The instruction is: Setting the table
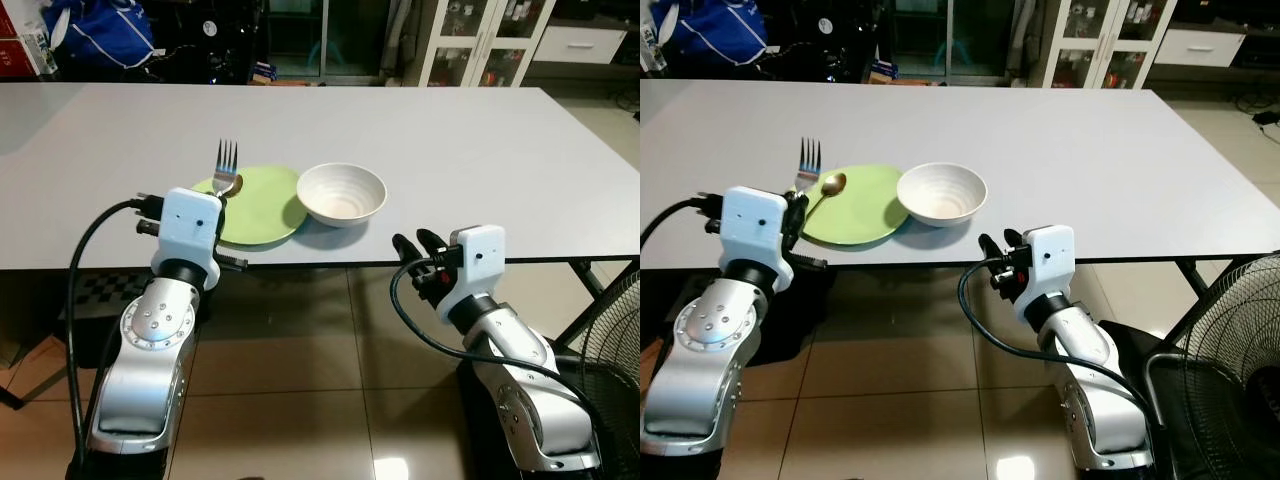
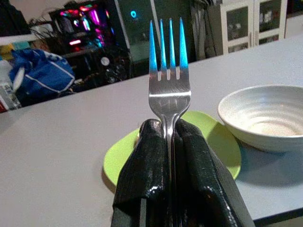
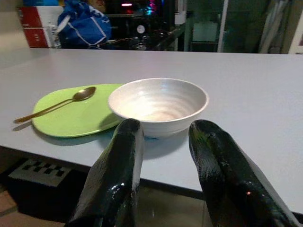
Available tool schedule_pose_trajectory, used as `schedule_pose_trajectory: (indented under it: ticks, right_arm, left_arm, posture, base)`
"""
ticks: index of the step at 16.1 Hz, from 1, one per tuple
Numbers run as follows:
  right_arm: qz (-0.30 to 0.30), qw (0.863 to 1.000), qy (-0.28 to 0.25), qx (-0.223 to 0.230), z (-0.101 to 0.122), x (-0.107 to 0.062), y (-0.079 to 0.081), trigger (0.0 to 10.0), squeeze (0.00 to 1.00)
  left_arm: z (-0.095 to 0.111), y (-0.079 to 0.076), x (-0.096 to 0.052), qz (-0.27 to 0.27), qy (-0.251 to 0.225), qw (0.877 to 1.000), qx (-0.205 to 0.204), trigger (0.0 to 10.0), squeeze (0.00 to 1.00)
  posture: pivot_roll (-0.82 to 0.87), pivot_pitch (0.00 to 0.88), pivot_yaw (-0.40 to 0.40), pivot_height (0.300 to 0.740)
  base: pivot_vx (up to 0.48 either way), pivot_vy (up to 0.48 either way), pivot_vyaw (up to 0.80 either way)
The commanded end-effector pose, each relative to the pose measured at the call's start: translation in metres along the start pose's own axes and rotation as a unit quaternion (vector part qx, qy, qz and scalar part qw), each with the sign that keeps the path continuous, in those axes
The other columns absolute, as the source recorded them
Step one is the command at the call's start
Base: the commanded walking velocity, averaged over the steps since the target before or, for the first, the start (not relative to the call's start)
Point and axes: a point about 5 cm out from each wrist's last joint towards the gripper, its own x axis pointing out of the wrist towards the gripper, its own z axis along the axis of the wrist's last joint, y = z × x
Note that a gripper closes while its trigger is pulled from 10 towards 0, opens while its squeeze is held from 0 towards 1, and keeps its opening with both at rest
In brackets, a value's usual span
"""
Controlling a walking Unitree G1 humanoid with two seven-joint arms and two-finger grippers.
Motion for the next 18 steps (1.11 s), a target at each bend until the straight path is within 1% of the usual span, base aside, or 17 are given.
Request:
schedule_pose_trajectory:
  ticks: [1,4,5,6,10,14,18]
  right_arm:
    - [-0.012,1.0,-0.006,-0.007,0.005,0.003,-0.004,10.0,0.0]
    - [-0.023,1.0,-0.012,-0.001,0.007,0.003,-0.006,10.0,0.0]
    - [-0.037,0.999,-0.015,0.016,0.007,0.004,-0.009,10.0,0.0]
    - [-0.045,0.999,-0.017,0.022,0.008,0.004,-0.011,10.0,0.0]
    - [-0.049,0.998,-0.023,0.021,0.011,0.003,-0.013,10.0,0.0]
    - [-0.049,0.998,-0.023,0.022,0.011,0.001,-0.014,10.0,0.0]
    - [-0.043,0.999,-0.024,0.022,0.014,-0.002,-0.016,10.0,0.0]
  left_arm:
    - [0.004,-0.001,0.003,-0.004,-0.007,1.0,0.001,10.0,0.0]
    - [0.003,-0.003,0.003,-0.011,-0.005,1.0,0.0,10.0,0.0]
    - [0.003,-0.004,0.004,-0.015,-0.004,1.0,0.001,10.0,0.0]
    - [0.003,-0.006,0.006,-0.025,-0.005,1.0,0.006,10.0,0.0]
    - [0.004,-0.011,0.009,-0.04,-0.006,0.999,0.002,10.0,0.0]
    - [0.004,-0.012,0.009,-0.044,-0.006,0.999,0.003,10.0,0.0]
    - [0.002,-0.017,0.01,-0.062,-0.004,0.998,0.001,10.0,0.0]
  posture:
    - [0.06,0.0,-0.015,0.74]
    - [0.06,0.0,-0.014,0.74]
    - [0.06,0.0,-0.015,0.74]
    - [0.06,0.0,-0.015,0.74]
    - [0.05,0.0,-0.009,0.74]
    - [0.05,0.0,-0.007,0.74]
    - [0.04,0.0,-0.006,0.74]
  base:
    - [0.315,0.0,0.51]
    - [0.319,0.0,0.71]
    - [0.322,0.0,0.0]
    - [0.326,0.0,0.0]
    - [0.324,0.0,0.0]
    - [0.324,0.0,0.0]
    - [0.322,0.0,0.0]
